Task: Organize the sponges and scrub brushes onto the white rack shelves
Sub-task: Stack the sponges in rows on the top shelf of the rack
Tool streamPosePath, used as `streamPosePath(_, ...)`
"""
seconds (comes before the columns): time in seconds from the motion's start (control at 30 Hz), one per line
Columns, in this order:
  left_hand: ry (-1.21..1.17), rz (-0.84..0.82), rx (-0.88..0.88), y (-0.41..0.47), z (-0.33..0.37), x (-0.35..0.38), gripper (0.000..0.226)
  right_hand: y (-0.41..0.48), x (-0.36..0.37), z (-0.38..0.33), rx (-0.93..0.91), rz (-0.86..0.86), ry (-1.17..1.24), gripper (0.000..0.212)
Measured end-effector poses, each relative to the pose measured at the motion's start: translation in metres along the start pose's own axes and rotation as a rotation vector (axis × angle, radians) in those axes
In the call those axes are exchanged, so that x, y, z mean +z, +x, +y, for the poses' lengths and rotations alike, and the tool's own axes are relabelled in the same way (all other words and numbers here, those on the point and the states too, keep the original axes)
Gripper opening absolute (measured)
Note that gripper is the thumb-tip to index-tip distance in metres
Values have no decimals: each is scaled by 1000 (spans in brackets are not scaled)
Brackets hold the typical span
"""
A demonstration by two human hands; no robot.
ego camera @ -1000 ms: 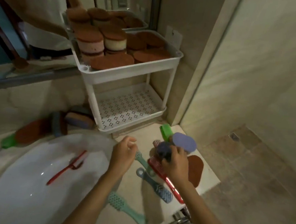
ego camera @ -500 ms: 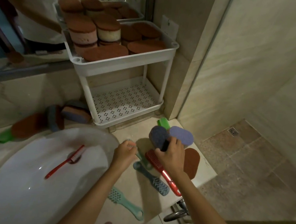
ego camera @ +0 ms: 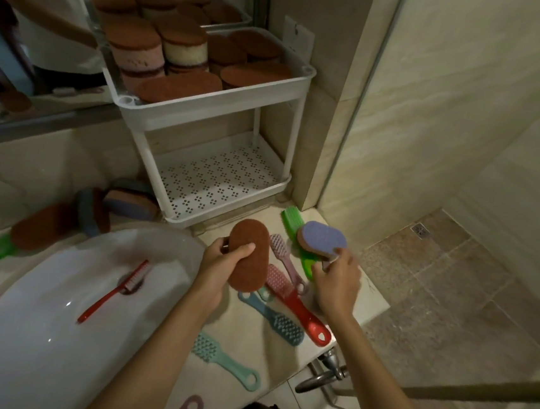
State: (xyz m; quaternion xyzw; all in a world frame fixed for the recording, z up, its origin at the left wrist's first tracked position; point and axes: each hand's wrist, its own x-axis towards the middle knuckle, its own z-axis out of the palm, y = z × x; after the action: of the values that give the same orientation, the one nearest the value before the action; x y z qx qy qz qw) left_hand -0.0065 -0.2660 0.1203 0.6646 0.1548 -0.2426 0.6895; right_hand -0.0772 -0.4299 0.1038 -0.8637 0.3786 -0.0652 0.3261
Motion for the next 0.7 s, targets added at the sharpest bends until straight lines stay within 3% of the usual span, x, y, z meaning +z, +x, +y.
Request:
streamPosePath(0.1, 40, 21, 3, -1, -4, 5, 38, 4, 3, 32, 168, -73, -188, 78)
streamPosePath(0.2, 73, 15, 10, -2, -6, 11, 37, 2, 13, 45, 230, -141, -210, 94)
streamPosePath(0.33, 124, 6, 49, -6, -2, 17, 37, -3, 12, 46, 157, -41, -169, 94)
streamPosePath(0.47, 182, 12, 110, -9, 13, 18, 39, -8, -6, 30, -9, 138, -135, 77)
streamPosePath(0.7, 162, 7, 294, -34, 87, 20, 39, -4, -45, -55, -311, 235, 83, 56)
